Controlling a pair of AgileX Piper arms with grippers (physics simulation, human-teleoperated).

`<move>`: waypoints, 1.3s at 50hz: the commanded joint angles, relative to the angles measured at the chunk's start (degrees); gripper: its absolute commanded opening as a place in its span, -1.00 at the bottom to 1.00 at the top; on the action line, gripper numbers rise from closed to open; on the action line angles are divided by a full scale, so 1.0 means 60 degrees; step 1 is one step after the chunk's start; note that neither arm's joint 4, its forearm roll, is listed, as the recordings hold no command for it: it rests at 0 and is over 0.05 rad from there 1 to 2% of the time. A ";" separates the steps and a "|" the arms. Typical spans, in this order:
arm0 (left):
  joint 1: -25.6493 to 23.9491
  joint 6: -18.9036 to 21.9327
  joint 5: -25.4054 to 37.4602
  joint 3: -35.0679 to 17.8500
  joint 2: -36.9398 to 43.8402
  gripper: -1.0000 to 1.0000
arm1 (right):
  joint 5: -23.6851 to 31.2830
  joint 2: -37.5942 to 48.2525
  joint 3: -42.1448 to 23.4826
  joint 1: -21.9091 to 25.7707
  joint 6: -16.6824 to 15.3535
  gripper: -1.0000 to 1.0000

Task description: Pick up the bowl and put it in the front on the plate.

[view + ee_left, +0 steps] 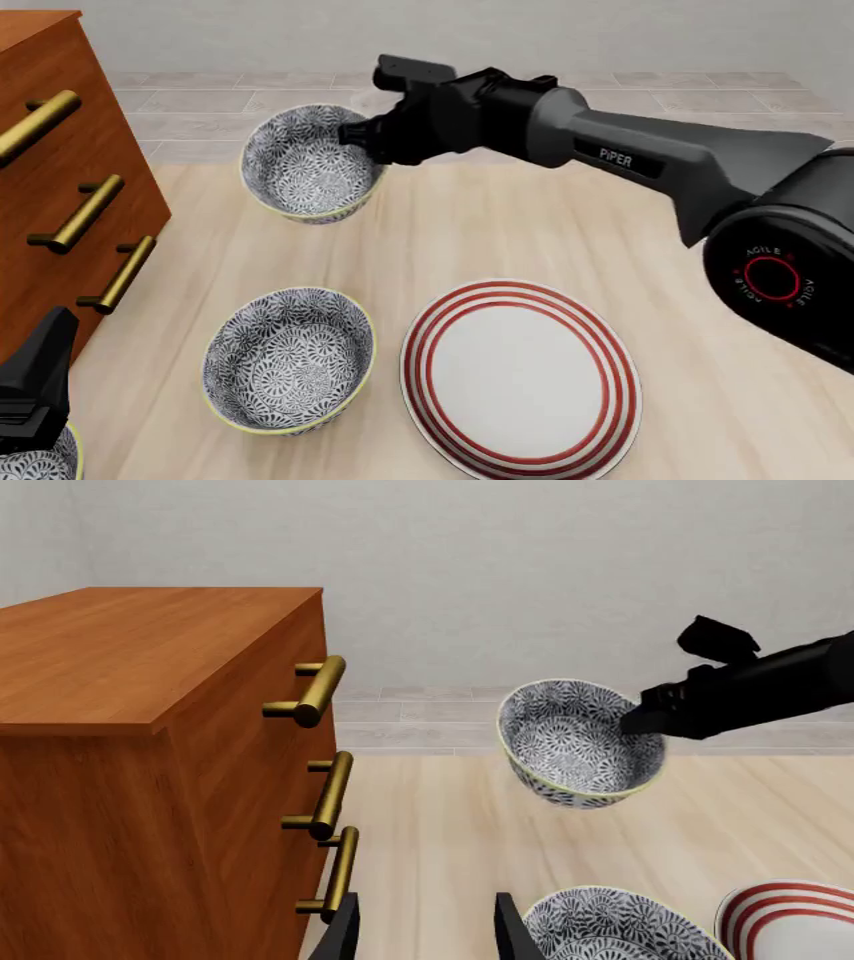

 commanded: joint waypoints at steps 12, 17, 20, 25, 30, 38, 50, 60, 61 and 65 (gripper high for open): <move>0.0000 0.0000 0.0000 0.0000 0.0000 1.00 | -0.0412 -0.1710 0.1881 -0.0053 0.0549 -1.00; 0.0000 0.0000 0.0000 0.0000 0.0000 1.00 | -0.0627 -0.2168 0.2512 -0.0150 0.0615 -1.00; 0.0000 0.0000 0.0000 0.0000 0.0000 1.00 | -0.0784 -0.2559 0.3014 -0.0218 0.0640 -1.00; 0.0000 0.0000 0.0000 0.0000 0.0000 1.00 | -0.0962 -0.3085 0.3673 -0.0411 0.0637 -1.00; 0.0000 0.0000 0.0000 0.0000 0.0000 1.00 | -0.1104 -0.3652 0.4372 -0.0555 0.0611 -1.00; 0.0000 0.0000 0.0000 0.0000 0.0000 1.00 | -0.1341 -0.4406 0.5307 -0.0786 0.0592 -1.00; 0.0000 0.0000 0.0000 0.0000 0.0000 1.00 | -0.1707 -0.5560 0.6889 -0.1129 0.0695 -1.00; 0.0000 0.0000 0.0000 0.0000 0.0000 1.00 | -0.1941 -0.6288 0.7980 -0.1365 0.0814 -1.00; 0.0000 0.0000 0.0000 0.0000 0.0000 1.00 | -0.1935 -0.6369 0.8072 -0.1449 0.0801 -1.00; 0.0000 0.0000 0.0000 0.0000 0.0000 1.00 | -0.1825 -0.6689 0.8309 -0.1663 0.0702 -1.00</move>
